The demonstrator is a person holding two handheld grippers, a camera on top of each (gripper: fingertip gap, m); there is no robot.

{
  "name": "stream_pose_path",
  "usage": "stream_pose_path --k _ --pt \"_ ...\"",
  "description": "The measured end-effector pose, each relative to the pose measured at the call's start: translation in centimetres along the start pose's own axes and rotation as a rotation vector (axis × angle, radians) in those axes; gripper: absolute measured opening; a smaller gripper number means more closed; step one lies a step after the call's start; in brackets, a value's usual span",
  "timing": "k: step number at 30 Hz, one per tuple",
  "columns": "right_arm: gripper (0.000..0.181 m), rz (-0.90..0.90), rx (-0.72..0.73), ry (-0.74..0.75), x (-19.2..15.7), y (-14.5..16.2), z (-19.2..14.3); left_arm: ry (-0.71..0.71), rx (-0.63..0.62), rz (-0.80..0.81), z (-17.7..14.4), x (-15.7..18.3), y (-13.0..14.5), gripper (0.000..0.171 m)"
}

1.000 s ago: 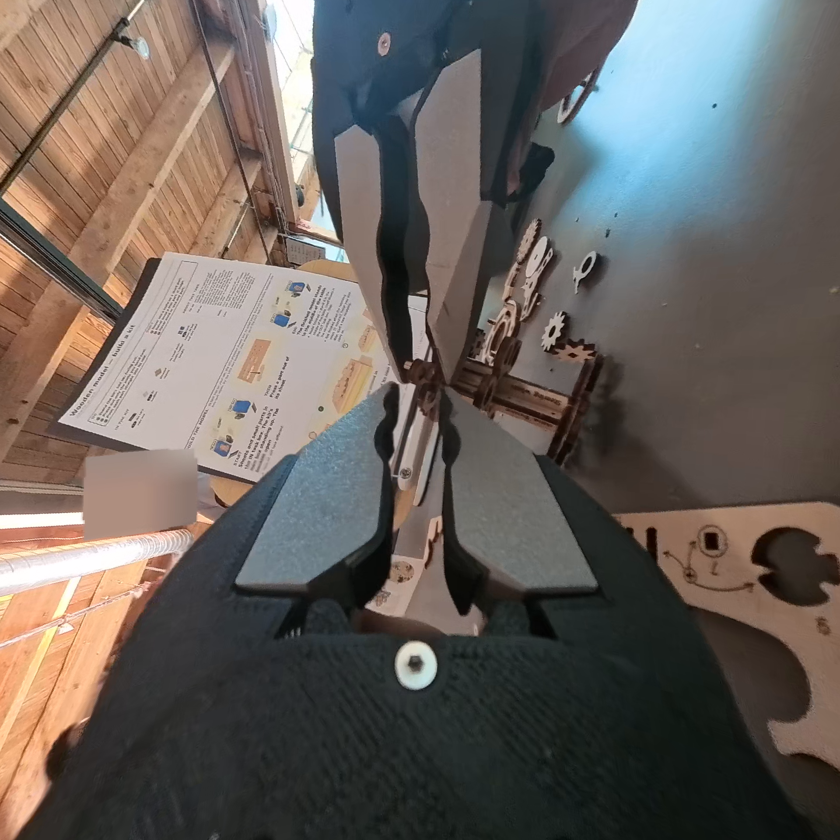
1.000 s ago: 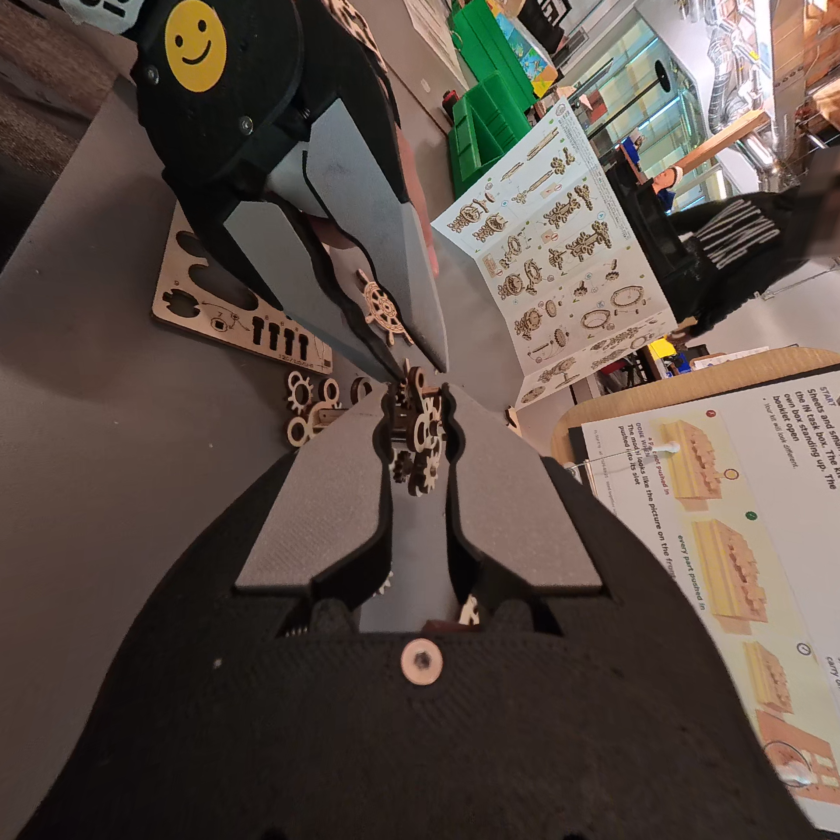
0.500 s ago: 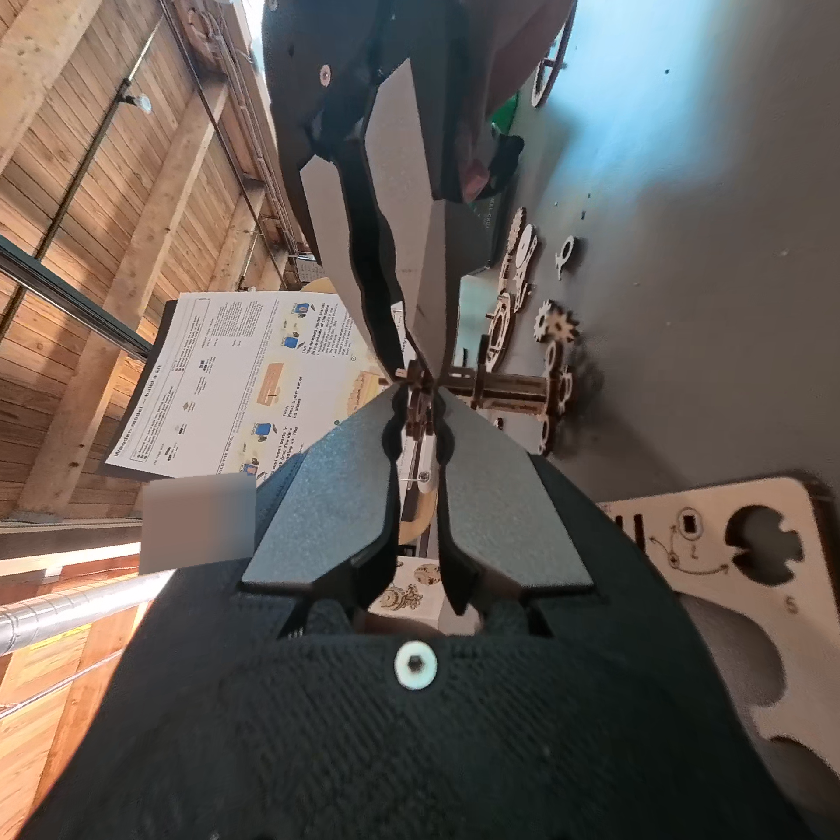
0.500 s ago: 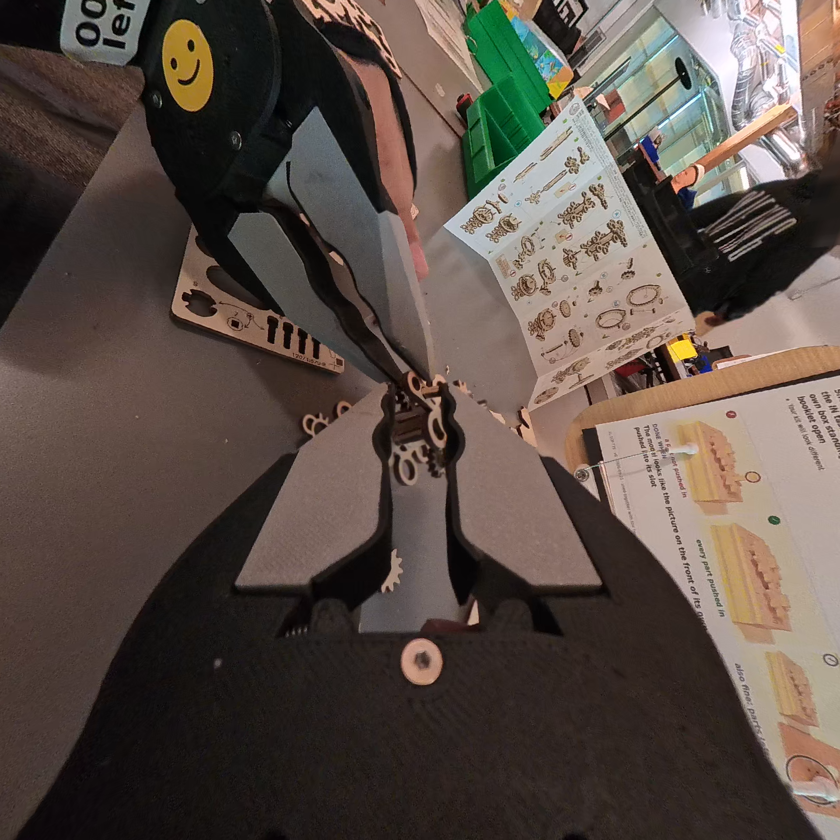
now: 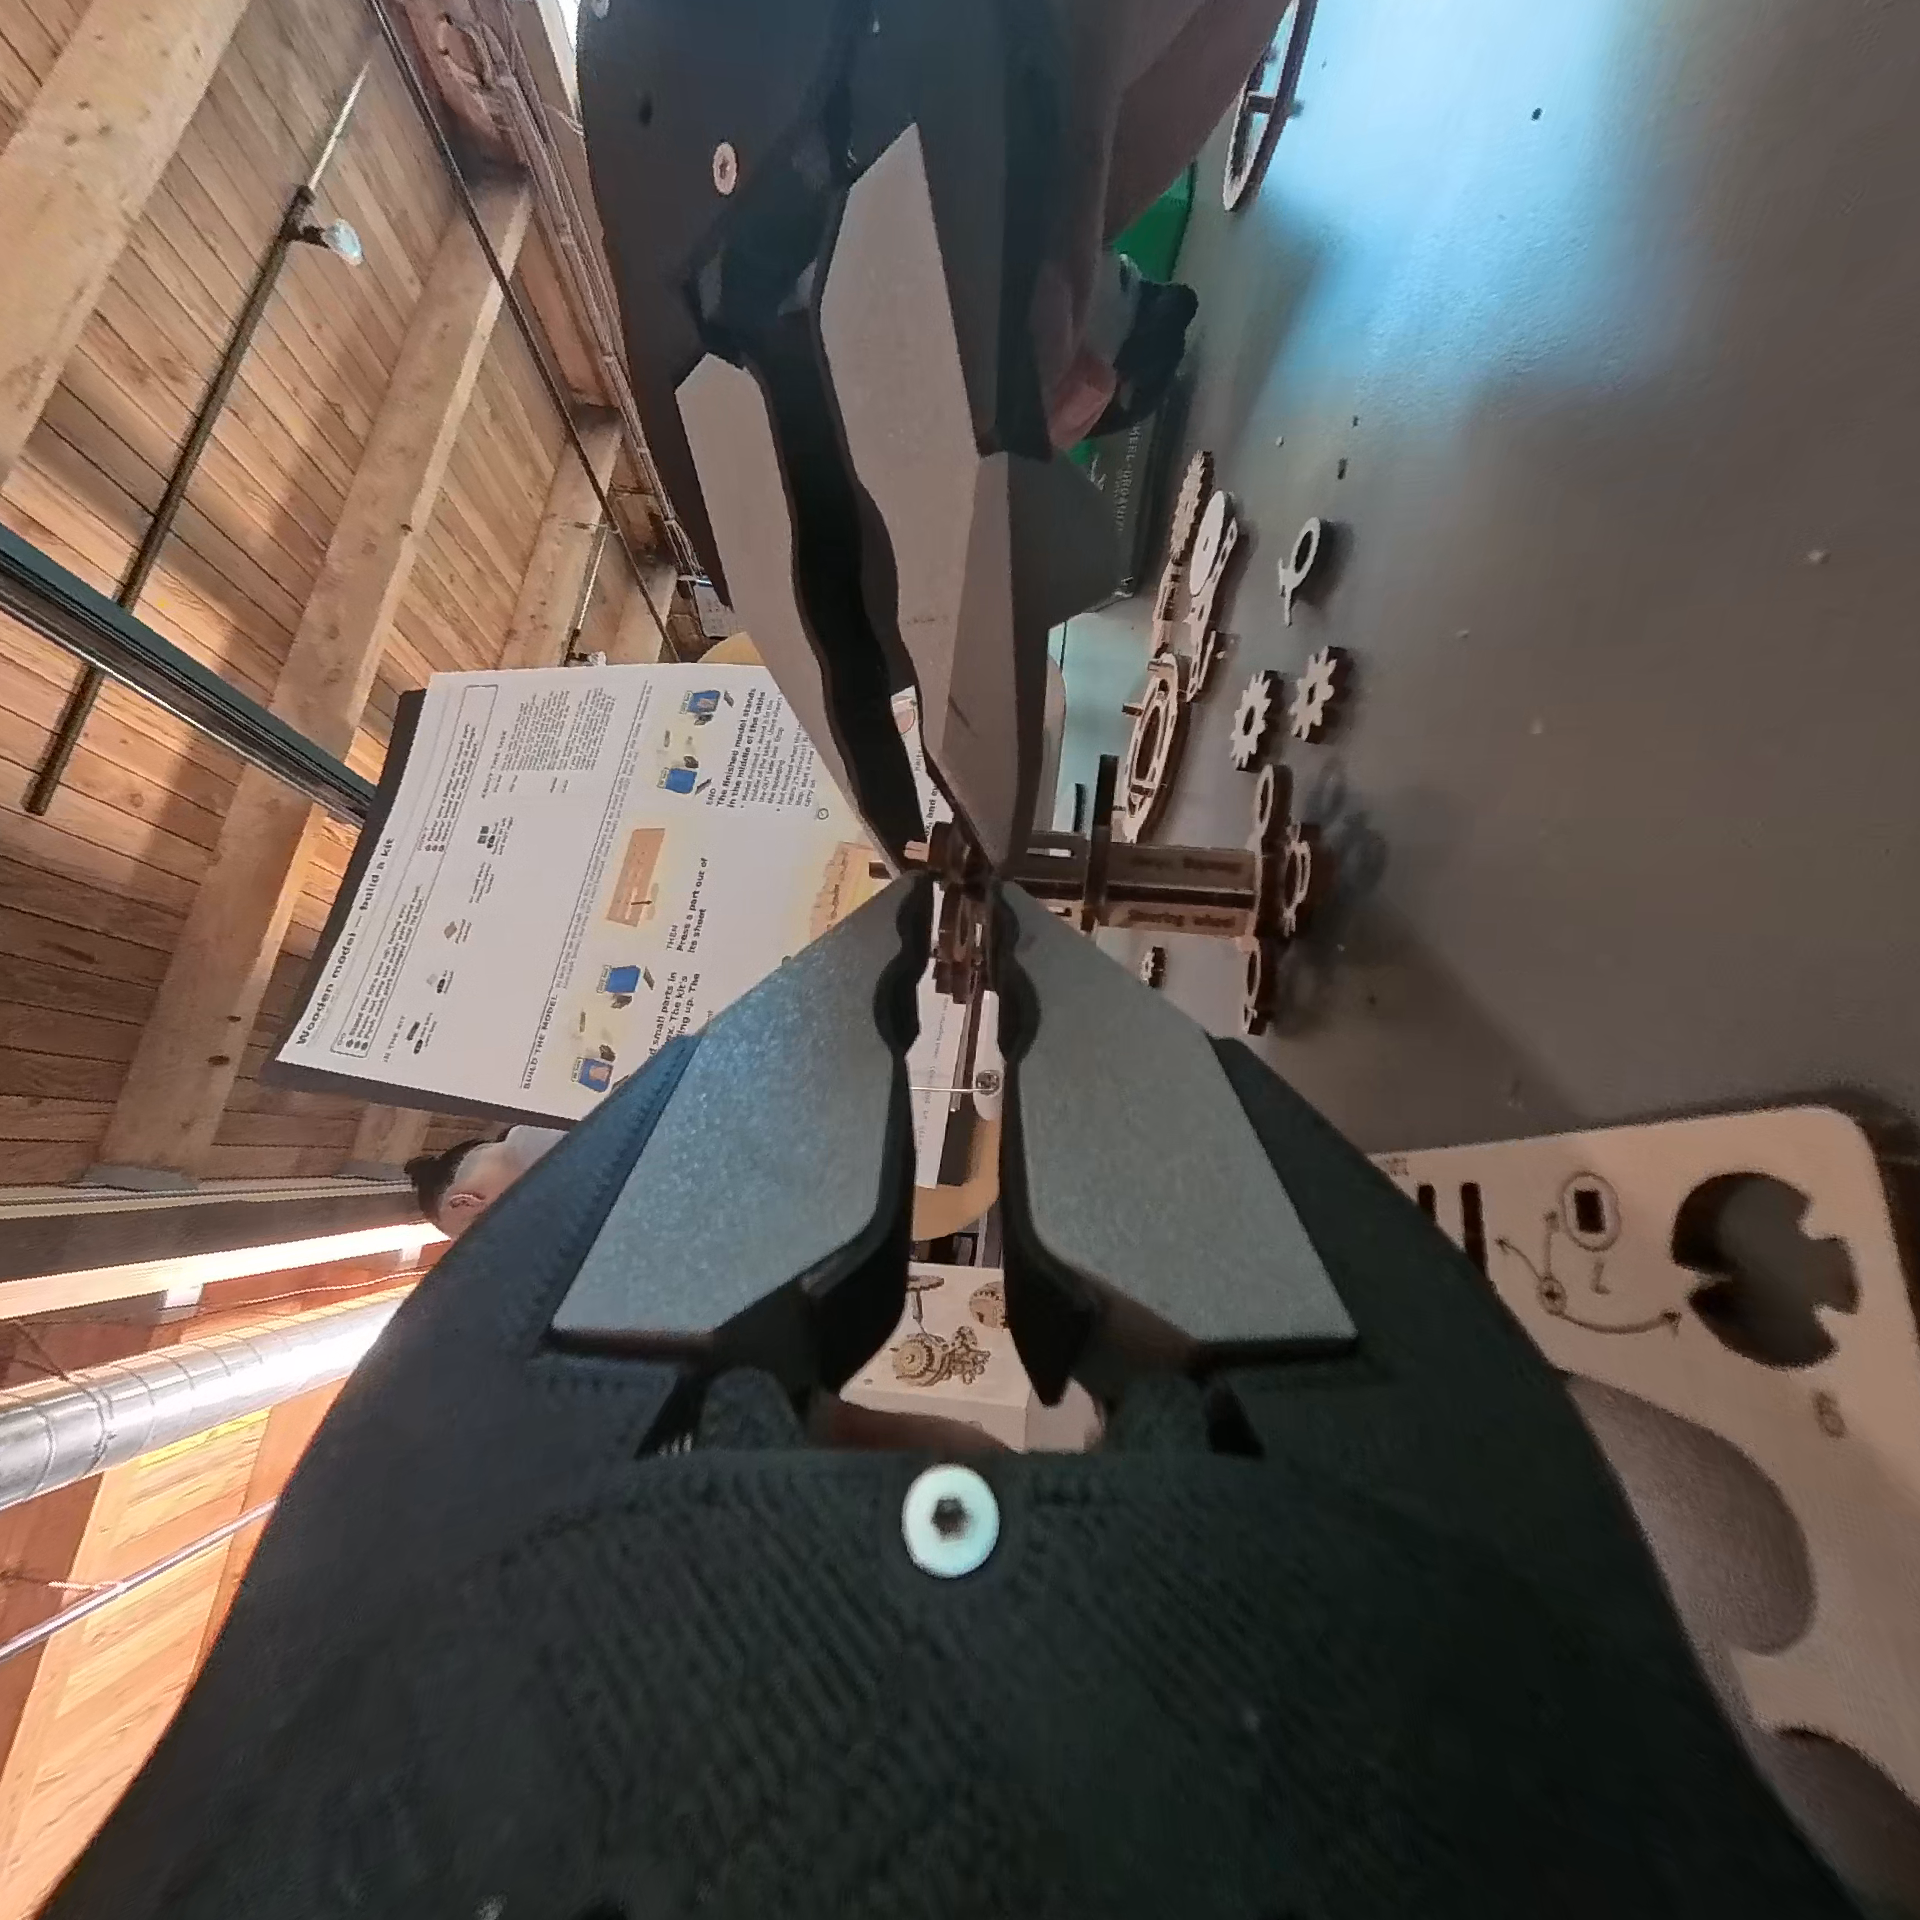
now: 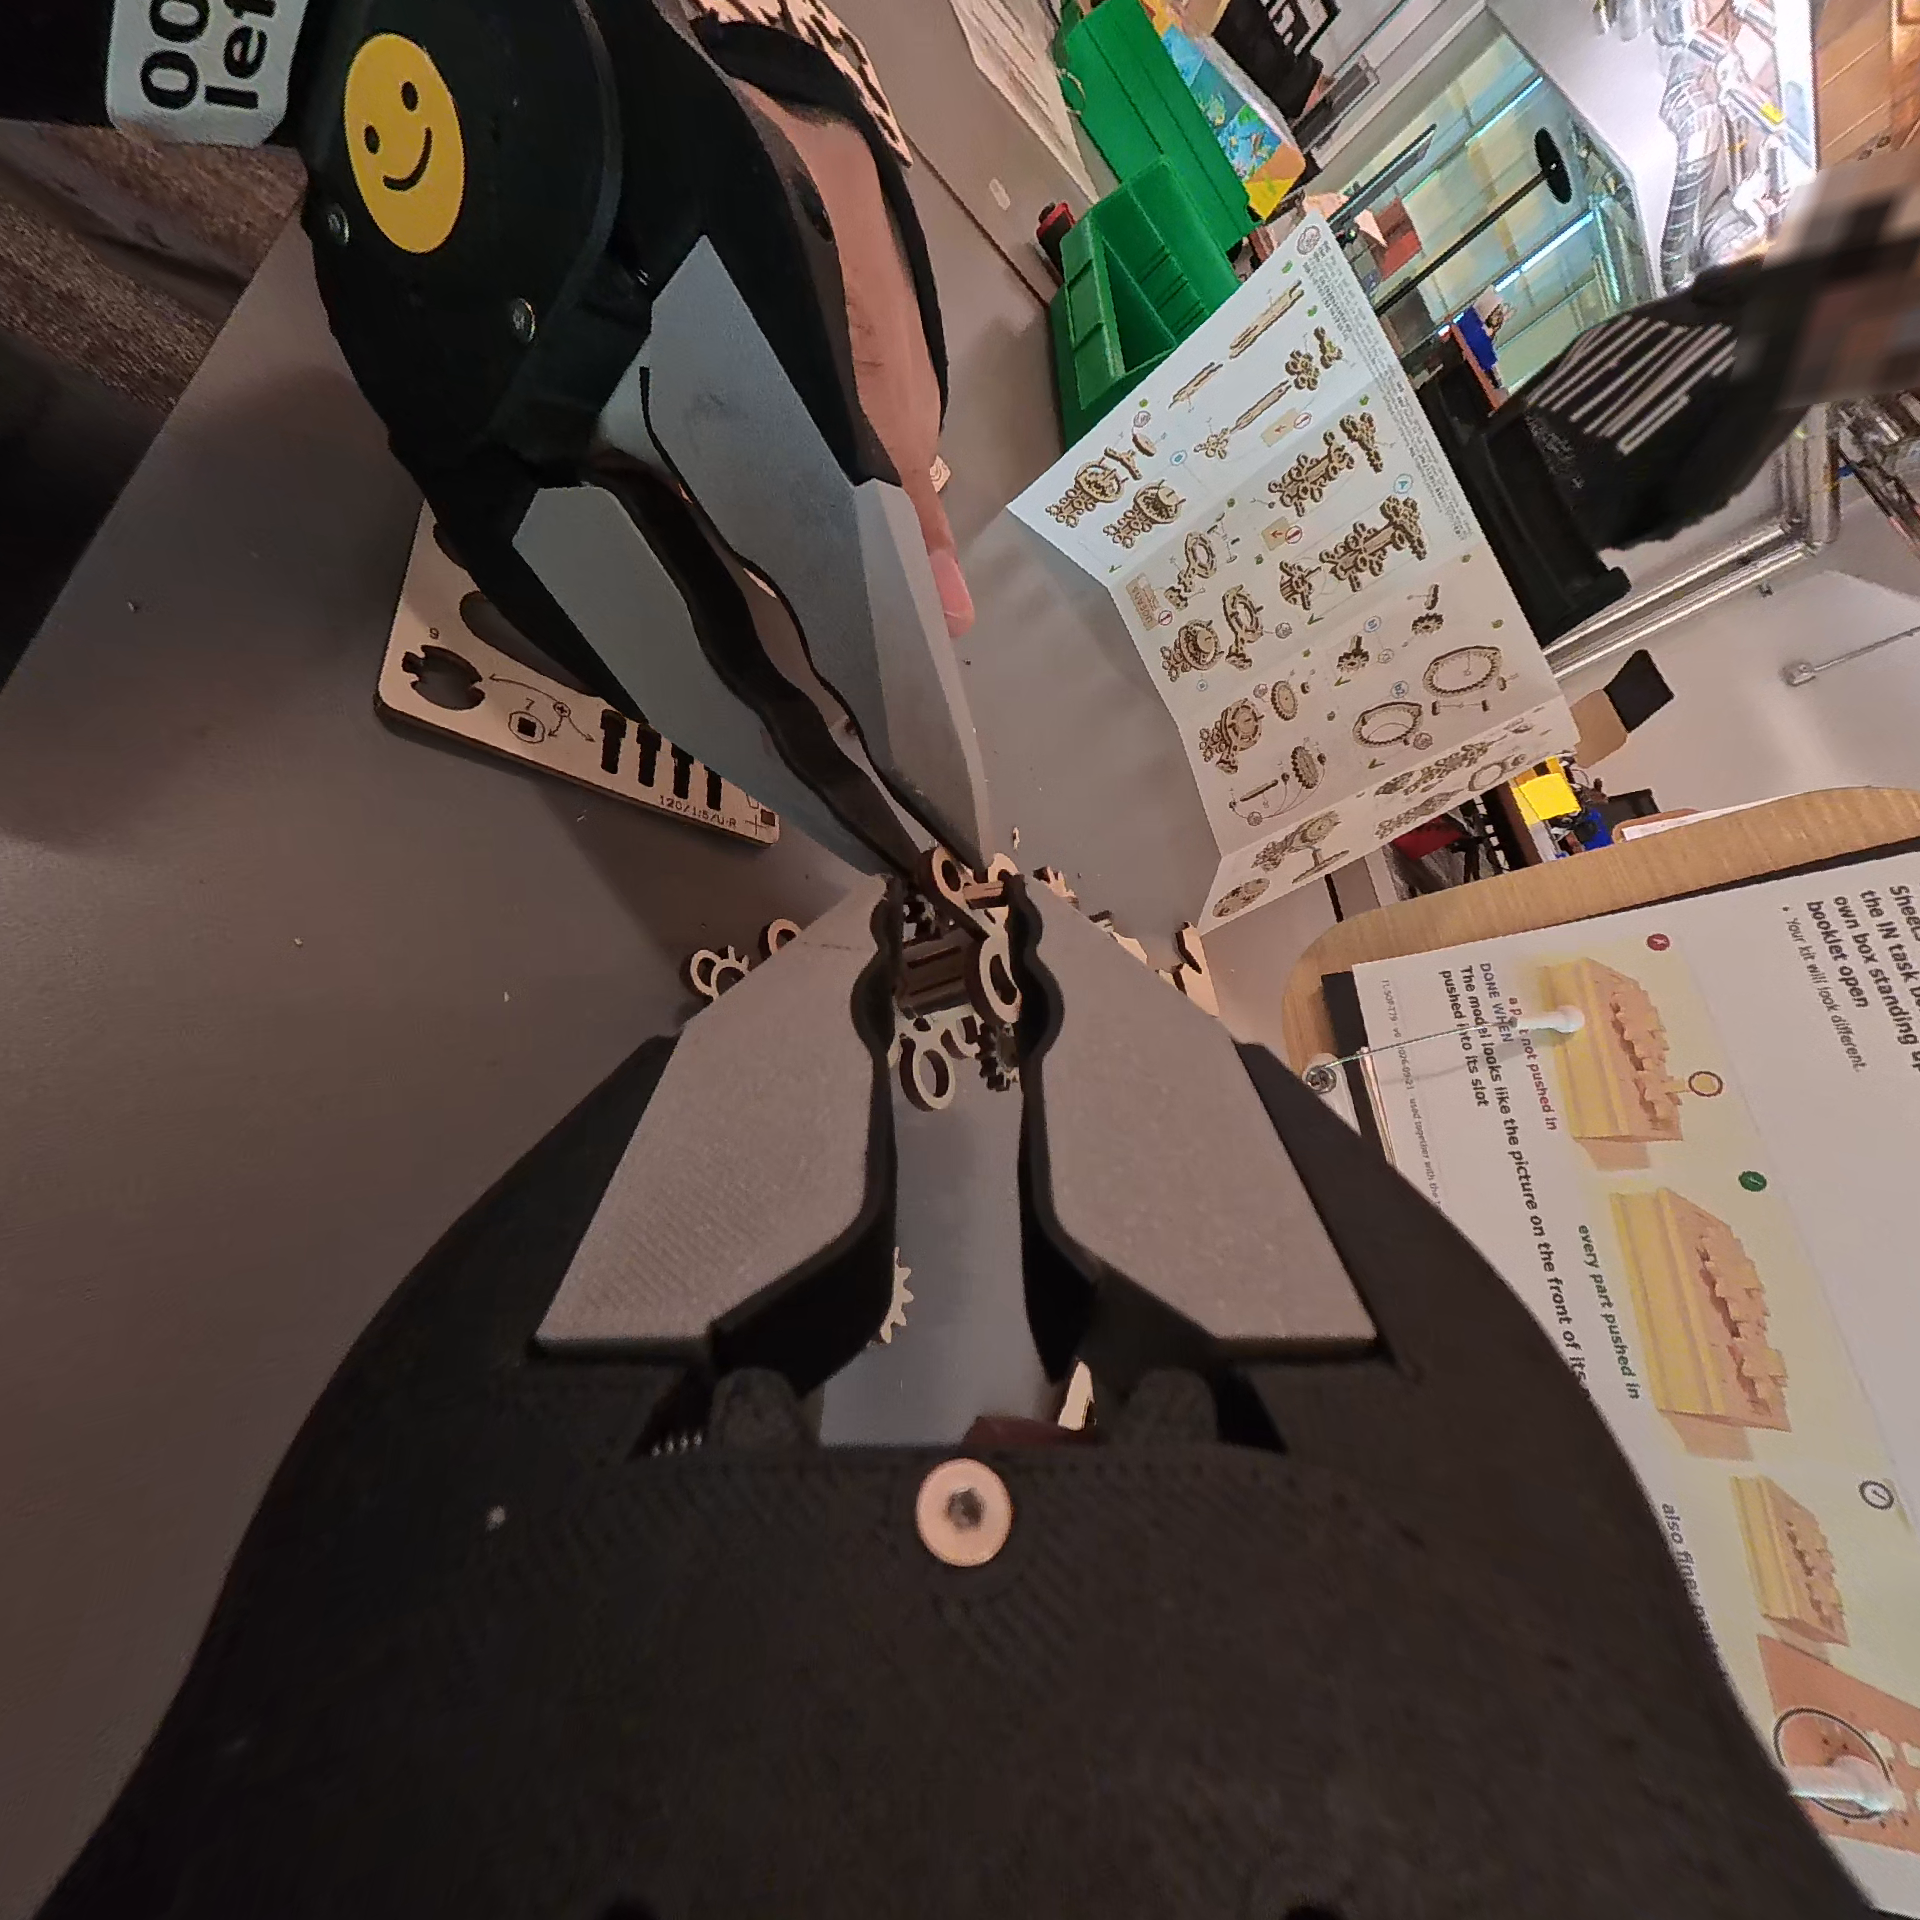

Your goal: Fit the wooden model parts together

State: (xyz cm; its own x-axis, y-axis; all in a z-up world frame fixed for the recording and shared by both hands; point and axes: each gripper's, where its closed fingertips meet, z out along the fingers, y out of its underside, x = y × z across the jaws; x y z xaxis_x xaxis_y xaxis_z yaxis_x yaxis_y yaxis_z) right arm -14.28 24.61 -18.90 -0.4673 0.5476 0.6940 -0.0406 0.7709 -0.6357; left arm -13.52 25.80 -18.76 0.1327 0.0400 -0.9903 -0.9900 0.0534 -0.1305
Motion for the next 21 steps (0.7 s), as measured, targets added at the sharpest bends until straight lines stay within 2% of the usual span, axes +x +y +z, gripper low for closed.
stream_pose_path --k 21 --pt "0.015 -0.002 -0.004 0.003 0.04 0.12 0.06 -0.002 -0.006 -0.002 0.05 0.02 0.08 0.007"
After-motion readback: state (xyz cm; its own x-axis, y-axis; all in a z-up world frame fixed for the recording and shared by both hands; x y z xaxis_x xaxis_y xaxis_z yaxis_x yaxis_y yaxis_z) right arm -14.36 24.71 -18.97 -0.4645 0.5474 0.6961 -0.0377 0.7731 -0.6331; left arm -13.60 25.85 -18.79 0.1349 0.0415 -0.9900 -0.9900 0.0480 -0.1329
